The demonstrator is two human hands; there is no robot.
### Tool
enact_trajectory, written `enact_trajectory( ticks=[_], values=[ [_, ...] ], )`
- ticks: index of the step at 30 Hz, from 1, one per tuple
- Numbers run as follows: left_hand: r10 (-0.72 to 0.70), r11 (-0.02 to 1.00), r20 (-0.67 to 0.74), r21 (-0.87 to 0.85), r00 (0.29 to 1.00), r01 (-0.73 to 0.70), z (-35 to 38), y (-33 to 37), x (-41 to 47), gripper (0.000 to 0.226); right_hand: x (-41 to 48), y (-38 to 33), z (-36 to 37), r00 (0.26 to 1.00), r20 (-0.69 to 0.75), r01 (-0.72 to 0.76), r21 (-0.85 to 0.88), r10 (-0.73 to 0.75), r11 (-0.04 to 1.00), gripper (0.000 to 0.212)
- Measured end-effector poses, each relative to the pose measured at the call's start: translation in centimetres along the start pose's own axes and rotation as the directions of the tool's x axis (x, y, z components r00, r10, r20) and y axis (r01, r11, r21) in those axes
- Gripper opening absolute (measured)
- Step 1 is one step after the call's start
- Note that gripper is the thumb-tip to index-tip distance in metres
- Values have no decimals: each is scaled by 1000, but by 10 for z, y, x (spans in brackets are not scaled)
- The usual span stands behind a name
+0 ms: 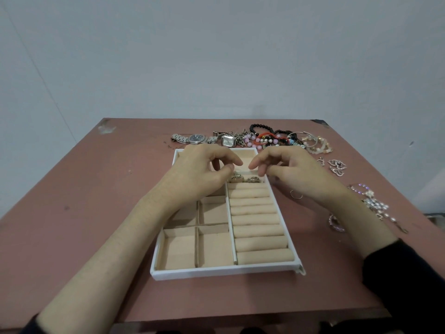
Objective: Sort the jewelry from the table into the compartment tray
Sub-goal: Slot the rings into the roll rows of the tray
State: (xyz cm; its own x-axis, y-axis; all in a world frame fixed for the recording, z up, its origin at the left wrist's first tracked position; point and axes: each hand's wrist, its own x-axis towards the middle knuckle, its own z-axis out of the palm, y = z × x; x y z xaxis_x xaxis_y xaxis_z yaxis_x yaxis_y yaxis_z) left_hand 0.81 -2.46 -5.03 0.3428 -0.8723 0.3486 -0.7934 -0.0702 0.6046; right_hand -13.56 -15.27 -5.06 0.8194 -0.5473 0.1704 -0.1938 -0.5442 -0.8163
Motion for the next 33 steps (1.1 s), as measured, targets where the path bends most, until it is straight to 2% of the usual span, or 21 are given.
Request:
enact_trajectory(
  ticks=[5,12,15,19,23,28,33],
  values=[
    [20,1000,-31,-14,999,-20,3,7,2,19,-1,0,-10,993,-119,9,190,14,982,41],
    [101,992,113,63,988,-108,7,45,18,18,-6,19,-50,912,-384,6,372,148,928,33],
    [127,982,163,118,978,-147,19,62,32,19,-16,27,-67,879,-443,-33,310,175,950,27],
    [114,968,309,178,944,-175,49,71,46,19,-24,42,-70,862,-482,-100,146,159,984,29],
    [74,955,406,234,911,-182,66,70,47,26,-23,51,-68,870,-465,-147,70,162,987,31],
    [55,959,409,232,911,-162,65,68,49,26,-29,49,-70,933,-342,-125,-3,117,992,23],
    [56,963,394,220,918,-153,65,65,48,23,-30,49,-70,946,-308,-116,-42,97,992,16]
  ],
)
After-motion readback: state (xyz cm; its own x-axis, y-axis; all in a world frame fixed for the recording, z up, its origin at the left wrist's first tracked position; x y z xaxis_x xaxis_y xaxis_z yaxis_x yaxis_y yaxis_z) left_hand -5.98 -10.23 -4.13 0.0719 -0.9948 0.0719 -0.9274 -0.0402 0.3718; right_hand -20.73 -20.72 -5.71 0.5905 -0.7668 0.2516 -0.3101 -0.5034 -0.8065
